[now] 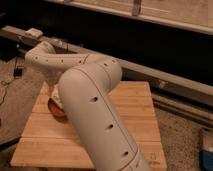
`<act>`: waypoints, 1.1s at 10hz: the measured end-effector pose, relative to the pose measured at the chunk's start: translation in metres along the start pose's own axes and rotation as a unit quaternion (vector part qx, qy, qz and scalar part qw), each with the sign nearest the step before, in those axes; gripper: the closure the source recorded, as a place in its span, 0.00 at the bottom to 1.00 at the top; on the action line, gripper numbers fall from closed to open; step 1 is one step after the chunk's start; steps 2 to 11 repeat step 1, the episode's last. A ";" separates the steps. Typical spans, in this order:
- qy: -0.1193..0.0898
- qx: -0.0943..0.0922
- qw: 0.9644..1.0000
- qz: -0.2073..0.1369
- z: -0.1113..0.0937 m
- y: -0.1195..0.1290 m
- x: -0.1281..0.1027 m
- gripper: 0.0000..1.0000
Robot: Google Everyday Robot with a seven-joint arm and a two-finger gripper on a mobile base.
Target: Place the bottle in the ceramic bowl
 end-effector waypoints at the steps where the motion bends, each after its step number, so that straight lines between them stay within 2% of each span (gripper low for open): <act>1: 0.000 0.000 1.000 0.000 0.000 0.001 0.000 0.20; 11: 0.000 0.000 1.000 0.000 0.000 0.001 0.000 0.20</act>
